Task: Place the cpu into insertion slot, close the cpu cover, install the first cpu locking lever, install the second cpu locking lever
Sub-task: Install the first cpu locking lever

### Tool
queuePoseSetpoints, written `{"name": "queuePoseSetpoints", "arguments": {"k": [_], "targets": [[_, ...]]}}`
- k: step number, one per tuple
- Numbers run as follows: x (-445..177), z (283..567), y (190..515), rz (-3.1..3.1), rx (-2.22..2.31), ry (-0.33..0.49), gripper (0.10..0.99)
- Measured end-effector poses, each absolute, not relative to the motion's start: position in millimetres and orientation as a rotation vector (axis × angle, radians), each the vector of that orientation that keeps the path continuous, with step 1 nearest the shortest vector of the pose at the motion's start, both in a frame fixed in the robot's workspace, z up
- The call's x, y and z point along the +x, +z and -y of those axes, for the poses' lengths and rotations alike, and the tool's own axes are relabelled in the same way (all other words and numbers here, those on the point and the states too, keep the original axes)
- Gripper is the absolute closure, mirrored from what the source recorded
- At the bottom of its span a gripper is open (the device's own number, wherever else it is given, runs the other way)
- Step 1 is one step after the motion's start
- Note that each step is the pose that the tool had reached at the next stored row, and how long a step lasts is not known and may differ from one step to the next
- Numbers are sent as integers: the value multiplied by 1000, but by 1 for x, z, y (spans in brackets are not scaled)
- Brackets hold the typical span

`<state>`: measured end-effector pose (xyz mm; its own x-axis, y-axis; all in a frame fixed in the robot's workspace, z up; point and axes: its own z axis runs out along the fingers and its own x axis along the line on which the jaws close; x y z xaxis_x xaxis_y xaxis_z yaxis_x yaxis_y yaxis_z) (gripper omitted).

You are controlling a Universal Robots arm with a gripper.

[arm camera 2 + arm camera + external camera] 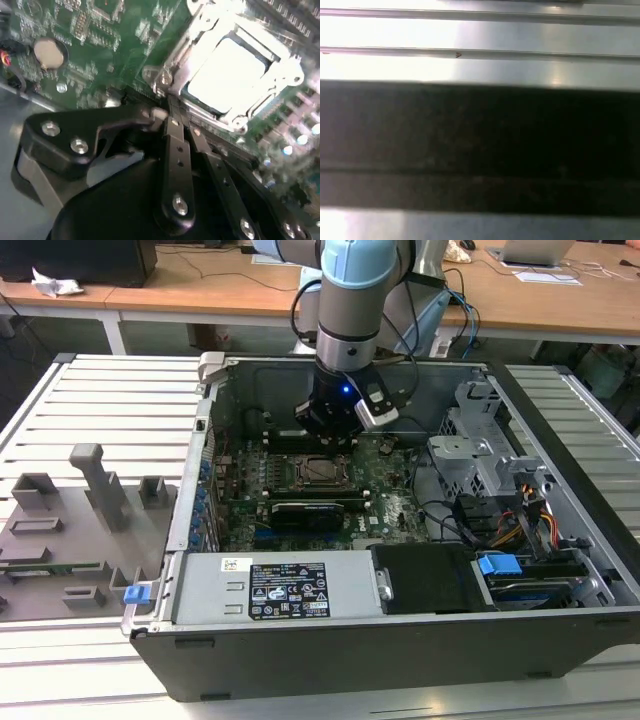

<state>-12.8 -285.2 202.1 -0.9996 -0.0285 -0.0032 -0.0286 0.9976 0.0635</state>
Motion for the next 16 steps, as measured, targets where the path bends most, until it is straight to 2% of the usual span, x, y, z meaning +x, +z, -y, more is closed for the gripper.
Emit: {"name": "queuePoseSetpoints", "arguments": {"k": [16], "targets": [[-13, 289, 211, -3138, -45, 97, 980]]}}
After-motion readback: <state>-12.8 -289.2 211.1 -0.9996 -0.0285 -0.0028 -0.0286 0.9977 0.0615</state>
